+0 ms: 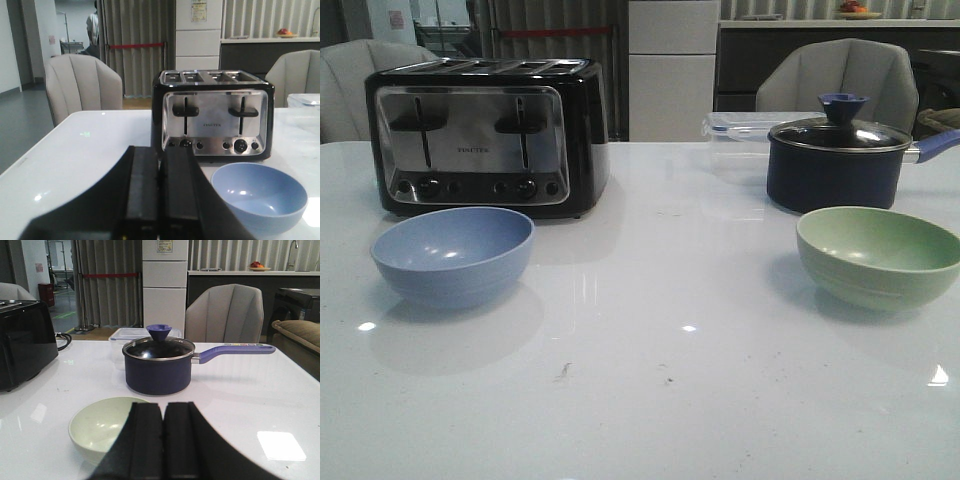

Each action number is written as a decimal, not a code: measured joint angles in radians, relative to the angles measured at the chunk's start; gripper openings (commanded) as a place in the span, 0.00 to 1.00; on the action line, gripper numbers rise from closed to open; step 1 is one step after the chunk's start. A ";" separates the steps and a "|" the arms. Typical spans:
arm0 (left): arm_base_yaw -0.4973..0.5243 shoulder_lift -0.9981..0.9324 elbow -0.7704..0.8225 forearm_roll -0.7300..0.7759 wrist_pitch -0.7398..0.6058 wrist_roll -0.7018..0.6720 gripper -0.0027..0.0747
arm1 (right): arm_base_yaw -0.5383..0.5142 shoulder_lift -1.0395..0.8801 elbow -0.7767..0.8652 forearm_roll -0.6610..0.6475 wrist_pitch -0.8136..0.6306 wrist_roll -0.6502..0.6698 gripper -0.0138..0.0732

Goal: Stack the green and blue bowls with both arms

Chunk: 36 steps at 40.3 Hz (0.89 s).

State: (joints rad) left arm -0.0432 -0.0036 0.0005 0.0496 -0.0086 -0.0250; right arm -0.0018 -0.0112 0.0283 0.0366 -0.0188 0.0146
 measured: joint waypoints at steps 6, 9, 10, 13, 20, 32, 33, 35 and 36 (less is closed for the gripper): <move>0.000 0.000 -0.062 0.000 0.009 0.000 0.15 | 0.000 0.000 -0.072 0.000 0.027 0.000 0.22; 0.000 0.000 -0.135 0.000 0.019 0.000 0.15 | 0.000 0.000 -0.147 -0.002 0.054 -0.002 0.22; 0.000 0.000 -0.158 0.000 0.025 0.000 0.15 | 0.000 0.000 -0.170 -0.002 0.063 -0.002 0.22; 0.000 0.009 -0.262 0.000 0.068 0.000 0.15 | 0.000 0.007 -0.259 -0.002 0.099 -0.002 0.22; 0.000 0.122 -0.499 0.000 0.224 0.000 0.15 | 0.000 0.122 -0.466 -0.003 0.217 -0.002 0.22; 0.000 0.374 -0.710 0.000 0.565 0.000 0.15 | 0.000 0.368 -0.628 -0.004 0.465 -0.002 0.22; 0.000 0.394 -0.710 0.000 0.588 0.000 0.15 | 0.000 0.391 -0.628 -0.004 0.479 -0.002 0.22; 0.000 0.430 -0.710 0.000 0.632 0.000 0.15 | 0.000 0.441 -0.628 -0.004 0.523 -0.002 0.22; 0.000 0.448 -0.710 0.000 0.644 0.000 0.15 | 0.000 0.458 -0.628 -0.004 0.530 -0.002 0.22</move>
State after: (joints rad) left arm -0.0432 0.4439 -0.7092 0.0496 0.6353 -0.0250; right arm -0.0018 0.4464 -0.5994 0.0323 0.5116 0.0125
